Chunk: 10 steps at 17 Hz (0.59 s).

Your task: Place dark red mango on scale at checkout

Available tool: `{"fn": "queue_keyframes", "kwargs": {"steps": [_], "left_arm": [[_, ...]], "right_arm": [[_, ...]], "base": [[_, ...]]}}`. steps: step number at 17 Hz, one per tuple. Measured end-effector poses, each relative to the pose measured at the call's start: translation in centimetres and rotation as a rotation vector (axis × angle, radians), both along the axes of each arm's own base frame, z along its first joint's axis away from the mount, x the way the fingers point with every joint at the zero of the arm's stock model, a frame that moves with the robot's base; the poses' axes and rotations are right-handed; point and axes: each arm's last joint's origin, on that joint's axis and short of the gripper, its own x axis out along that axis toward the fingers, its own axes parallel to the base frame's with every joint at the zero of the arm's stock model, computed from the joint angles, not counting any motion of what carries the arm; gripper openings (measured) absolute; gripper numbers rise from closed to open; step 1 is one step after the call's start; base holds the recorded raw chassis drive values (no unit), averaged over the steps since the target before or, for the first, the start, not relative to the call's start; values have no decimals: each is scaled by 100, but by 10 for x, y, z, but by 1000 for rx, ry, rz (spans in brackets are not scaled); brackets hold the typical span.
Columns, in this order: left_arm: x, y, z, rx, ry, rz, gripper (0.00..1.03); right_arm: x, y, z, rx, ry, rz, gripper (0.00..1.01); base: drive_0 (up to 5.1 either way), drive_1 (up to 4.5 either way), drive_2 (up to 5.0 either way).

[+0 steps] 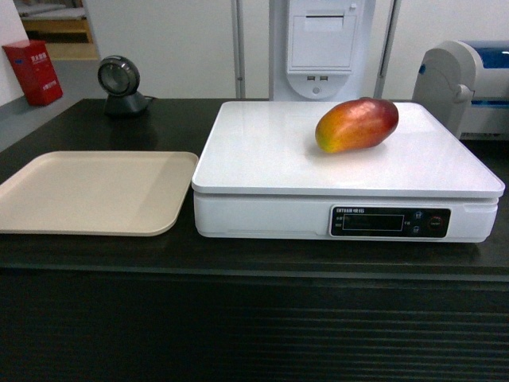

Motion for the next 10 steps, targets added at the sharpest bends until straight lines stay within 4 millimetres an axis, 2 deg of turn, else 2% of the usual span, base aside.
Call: {"fn": "queue_keyframes", "kwargs": {"steps": [10], "left_arm": [[-30, 0, -16, 0, -2, -5, 2]], "right_arm": [[0, 0, 0, 0, 0, 0, 98]], "base": [[0, 0, 0]]}}
